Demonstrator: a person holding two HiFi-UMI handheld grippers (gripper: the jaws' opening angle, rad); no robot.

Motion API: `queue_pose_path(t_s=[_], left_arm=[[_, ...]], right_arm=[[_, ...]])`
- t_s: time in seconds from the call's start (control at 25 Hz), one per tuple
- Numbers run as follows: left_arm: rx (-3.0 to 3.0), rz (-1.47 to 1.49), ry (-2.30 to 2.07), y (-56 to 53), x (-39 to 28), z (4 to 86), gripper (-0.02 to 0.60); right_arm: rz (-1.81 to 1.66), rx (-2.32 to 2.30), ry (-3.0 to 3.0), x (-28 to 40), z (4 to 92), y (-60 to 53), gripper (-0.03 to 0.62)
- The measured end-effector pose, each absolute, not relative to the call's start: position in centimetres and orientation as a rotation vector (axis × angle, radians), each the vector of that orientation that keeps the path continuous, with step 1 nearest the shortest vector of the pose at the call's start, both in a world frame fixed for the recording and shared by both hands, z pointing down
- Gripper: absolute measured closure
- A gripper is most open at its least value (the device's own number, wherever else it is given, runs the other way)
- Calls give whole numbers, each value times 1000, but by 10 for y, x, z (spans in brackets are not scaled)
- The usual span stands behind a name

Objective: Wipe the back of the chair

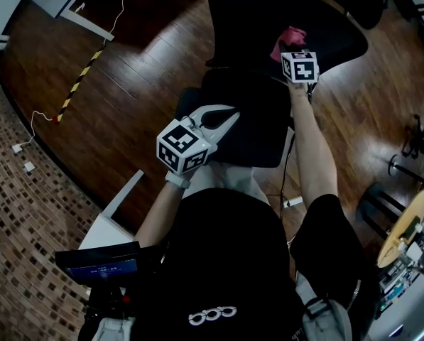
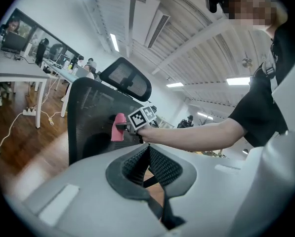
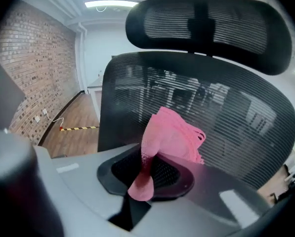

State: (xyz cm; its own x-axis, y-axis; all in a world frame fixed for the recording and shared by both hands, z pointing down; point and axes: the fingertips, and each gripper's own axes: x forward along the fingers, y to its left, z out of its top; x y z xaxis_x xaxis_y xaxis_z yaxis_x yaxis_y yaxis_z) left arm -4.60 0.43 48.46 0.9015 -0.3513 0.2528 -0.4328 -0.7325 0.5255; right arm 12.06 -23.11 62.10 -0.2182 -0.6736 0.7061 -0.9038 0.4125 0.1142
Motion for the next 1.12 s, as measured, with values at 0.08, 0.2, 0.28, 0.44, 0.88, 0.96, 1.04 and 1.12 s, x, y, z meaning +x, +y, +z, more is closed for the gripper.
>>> queue_pose_path(t_s=[0.08,0.2,0.28,0.44,0.88,0.96,1.04,1.12], left_arm=[[2459,174,-584,3,-64,485,597],[2447,165,-622,1,-89,486,597],[2438,161,-650,0,-107,487,597],[2418,146,-709,-7,-137,489,597],[2347,115,-813,-10,-181,494,597],[2339,121,-813,-10,-185,496,597],[2341,140,-809,-12,-183,504,597],[2345,152,-799,-14,-180,506,597]], right_arm=[[416,1307,-1994,93,622,-236,546],[411,1256,-2019,53,625,-241,546],[411,1220,-2038,28,628,-244,546],[402,1156,-2066,-17,635,-251,546],[408,1020,-2130,-99,654,-256,546],[409,992,-2141,-110,658,-253,546],[417,967,-2155,-117,667,-249,546],[420,951,-2168,-120,671,-245,546]])
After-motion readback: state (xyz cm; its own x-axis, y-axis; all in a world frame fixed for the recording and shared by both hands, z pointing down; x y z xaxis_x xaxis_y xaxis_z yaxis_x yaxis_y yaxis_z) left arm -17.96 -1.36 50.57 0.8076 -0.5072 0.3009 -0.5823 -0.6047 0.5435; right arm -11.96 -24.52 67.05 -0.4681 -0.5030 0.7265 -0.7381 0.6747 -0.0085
